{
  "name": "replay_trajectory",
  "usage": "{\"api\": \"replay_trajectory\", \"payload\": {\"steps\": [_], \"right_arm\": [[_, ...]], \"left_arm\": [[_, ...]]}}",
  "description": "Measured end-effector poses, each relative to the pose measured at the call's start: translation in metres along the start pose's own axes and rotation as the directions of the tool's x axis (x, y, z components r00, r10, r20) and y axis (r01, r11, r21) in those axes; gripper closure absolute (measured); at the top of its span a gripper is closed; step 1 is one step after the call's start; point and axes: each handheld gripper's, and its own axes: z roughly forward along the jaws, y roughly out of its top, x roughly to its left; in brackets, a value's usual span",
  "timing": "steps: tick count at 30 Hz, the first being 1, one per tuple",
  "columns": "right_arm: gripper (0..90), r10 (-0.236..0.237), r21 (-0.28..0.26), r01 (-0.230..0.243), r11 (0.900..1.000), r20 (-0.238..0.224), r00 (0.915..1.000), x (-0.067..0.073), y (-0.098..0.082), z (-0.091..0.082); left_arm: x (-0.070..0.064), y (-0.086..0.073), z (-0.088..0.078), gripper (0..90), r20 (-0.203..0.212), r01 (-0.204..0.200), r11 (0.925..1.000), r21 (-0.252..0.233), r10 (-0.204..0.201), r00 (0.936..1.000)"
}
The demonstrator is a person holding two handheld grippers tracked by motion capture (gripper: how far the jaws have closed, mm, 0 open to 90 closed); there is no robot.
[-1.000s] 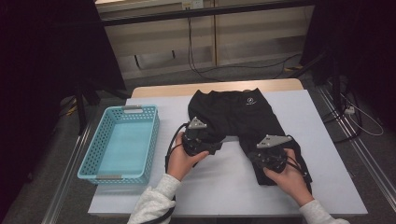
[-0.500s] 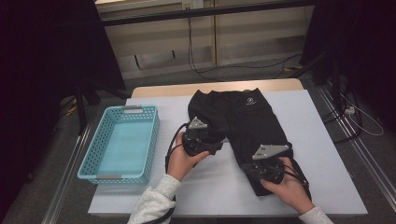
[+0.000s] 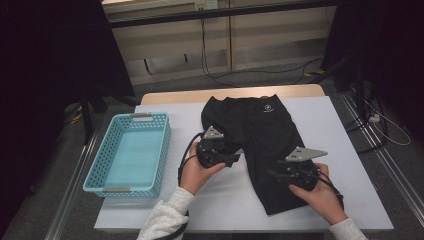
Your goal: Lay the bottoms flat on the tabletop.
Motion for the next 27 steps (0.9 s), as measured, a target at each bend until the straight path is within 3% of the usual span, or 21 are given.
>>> {"api": "replay_trajectory", "payload": {"steps": [5,12,17,20,23,25,27], "right_arm": [[50.2,0.038,0.014,-0.040,0.999,0.120,0.9921,-0.028,-0.011,-0.014],[52.9,0.104,0.024,-0.111,0.994,0.199,0.9744,-0.056,-0.033,-0.037],[56.3,0.148,0.068,-0.165,0.984,0.209,0.9667,-0.062,-0.048,-0.043],[60.8,0.175,0.076,-0.191,0.979,0.184,0.9673,-0.063,-0.054,-0.043],[65.9,0.165,0.097,-0.182,0.979,0.163,0.9727,-0.061,-0.055,-0.039],[73.7,0.154,0.092,-0.168,0.981,0.143,0.9776,-0.060,-0.055,-0.035],[87.7,0.156,0.103,-0.166,0.981,0.102,0.9825,-0.060,-0.053,-0.034]], "left_arm": [[0.000,0.000,0.000,22.1,0.001,0.000,1.0000,-0.001,0.000,1.0000],[-0.001,0.002,-0.002,22.1,0.004,-0.004,1.0000,-0.005,0.004,1.0000],[-0.003,0.002,-0.001,22.1,0.007,-0.002,1.0000,-0.004,0.003,1.0000],[-0.004,0.003,0.000,22.1,0.010,-0.005,1.0000,-0.008,0.005,0.9999],[-0.006,0.004,0.003,22.1,0.009,-0.011,0.9999,-0.003,0.011,0.9999],[-0.007,0.005,0.005,22.1,0.020,-0.019,0.9998,0.005,0.018,0.9996],[-0.009,0.005,0.008,22.1,0.024,-0.017,0.9998,0.002,0.017,0.9996]]}}
